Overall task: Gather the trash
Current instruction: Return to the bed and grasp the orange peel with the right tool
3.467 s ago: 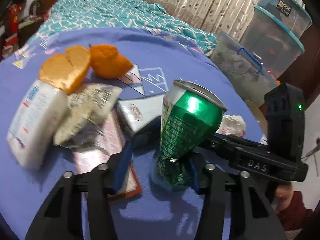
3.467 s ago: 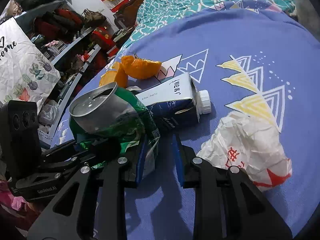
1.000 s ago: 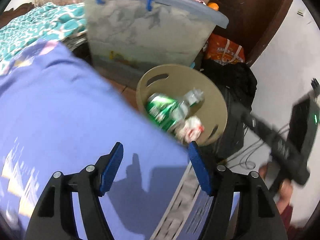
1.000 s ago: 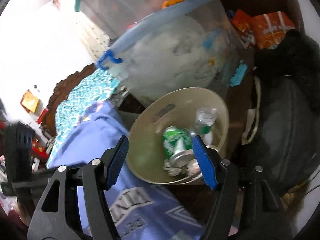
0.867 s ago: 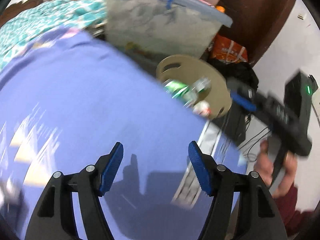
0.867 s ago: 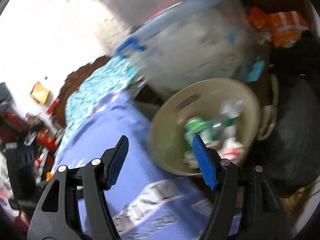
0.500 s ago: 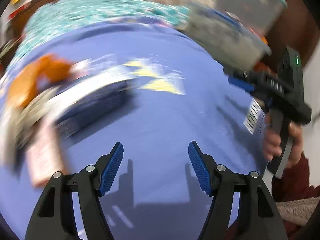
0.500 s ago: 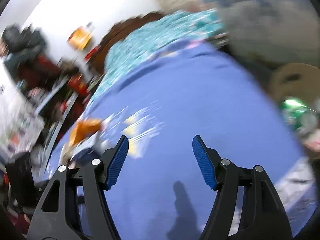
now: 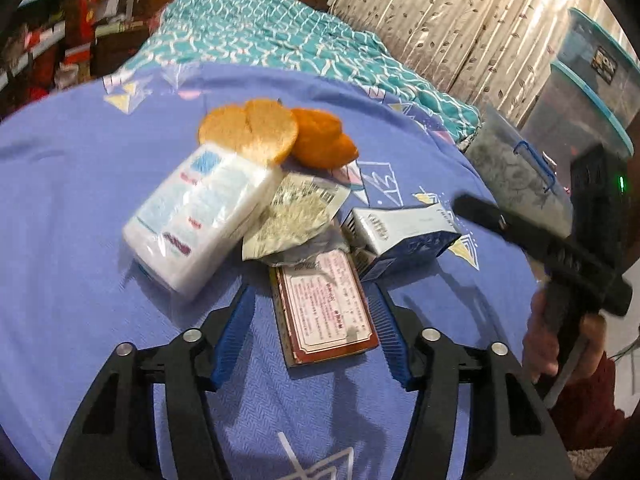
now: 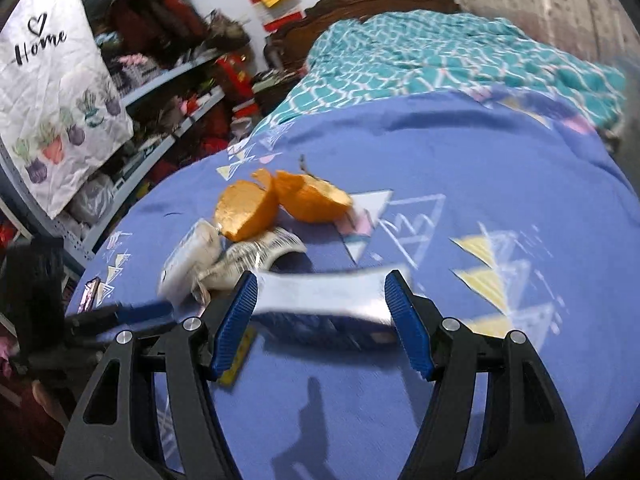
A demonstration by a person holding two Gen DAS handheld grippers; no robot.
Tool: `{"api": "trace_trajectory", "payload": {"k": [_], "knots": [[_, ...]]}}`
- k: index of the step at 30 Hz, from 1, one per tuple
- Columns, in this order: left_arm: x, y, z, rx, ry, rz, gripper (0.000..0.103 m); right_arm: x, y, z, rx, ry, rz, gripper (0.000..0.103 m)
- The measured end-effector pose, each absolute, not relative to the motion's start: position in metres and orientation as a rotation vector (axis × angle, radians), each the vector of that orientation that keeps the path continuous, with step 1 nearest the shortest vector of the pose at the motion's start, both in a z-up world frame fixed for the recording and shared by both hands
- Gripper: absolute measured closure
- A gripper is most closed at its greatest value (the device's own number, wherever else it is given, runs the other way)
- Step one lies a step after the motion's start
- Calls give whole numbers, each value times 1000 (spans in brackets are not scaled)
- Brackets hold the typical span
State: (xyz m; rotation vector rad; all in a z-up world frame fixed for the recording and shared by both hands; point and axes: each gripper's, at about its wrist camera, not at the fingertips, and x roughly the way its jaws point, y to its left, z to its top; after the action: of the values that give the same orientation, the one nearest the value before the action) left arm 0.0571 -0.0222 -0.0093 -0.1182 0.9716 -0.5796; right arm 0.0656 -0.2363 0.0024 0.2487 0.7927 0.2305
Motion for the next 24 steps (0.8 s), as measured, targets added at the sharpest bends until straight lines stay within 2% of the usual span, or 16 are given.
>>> {"api": "trace_trajectory", "payload": {"k": [4,8,12,14,19,20,21,22,23,24], "knots": [[69,-26,-21,-157,1000,-572,46,115,-213,1,118,869,219,35],[70,-30,-24,-167,1005,-593,46,159,-203,-8,85,988,230,28],[69,-31,-20,-144,974,-579,46,197,-206,-25,201,1107,236,24],[72,-32,-17,-134,959,-571,40,208,-212,-32,279,1128,212,16],[88,-52,-11,-81,931,-569,42,222,-228,-43,431,1125,183,17],[92,-56,-14,-76,939,-570,54,222,-228,-42,432,1119,188,21],[97,-60,-16,-72,950,-571,54,221,-228,-39,415,1112,210,25],[98,-61,-15,-68,938,-560,58,220,-226,-35,402,1105,243,43],[97,-62,-14,-60,931,-556,67,218,-226,-32,403,1108,259,66],[94,-63,-11,-44,911,-556,70,214,-228,-29,409,1117,272,73]]}}
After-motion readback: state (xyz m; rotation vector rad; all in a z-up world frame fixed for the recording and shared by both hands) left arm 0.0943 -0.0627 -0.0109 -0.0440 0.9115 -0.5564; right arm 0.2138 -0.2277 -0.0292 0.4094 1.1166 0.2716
